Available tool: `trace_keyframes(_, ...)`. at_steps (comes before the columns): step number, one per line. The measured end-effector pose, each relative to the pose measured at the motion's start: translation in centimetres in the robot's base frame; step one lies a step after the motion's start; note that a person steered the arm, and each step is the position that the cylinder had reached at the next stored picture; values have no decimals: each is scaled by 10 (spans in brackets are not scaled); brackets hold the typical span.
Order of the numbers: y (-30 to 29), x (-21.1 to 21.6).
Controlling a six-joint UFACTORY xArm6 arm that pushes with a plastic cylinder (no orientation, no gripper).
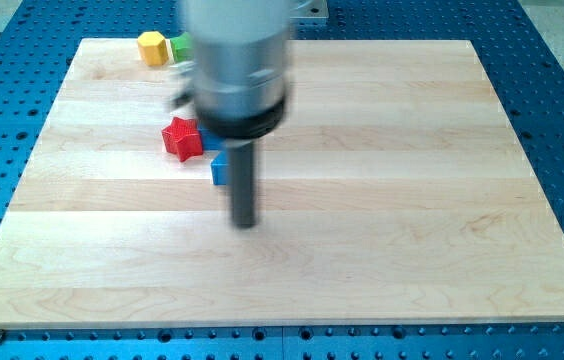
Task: Form a vertical line with the red blocks and the blue blocks
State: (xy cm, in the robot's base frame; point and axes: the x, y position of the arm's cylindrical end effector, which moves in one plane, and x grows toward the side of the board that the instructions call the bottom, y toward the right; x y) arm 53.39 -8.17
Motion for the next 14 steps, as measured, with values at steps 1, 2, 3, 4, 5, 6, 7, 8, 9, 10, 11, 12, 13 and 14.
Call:
trace_keyframes(1,-138,-11)
trace_keyframes(2,-147,-71)
trace_keyframes(3,-97,-116)
trace_keyframes(4,-73,-136)
trace_keyframes(5,-55,-149)
trace_keyframes(6,-31,-151)
trace_keyframes(7,-30,-152)
trace_keyframes(8,-35,-119)
trace_keyframes(9,-35,-58)
trace_keyframes(10,-37,-46)
trace_keyframes(11,-13,-50)
trace_keyframes(12,54,-30)
trace_keyframes(13,111,-81)
trace_keyframes(14,63,-117)
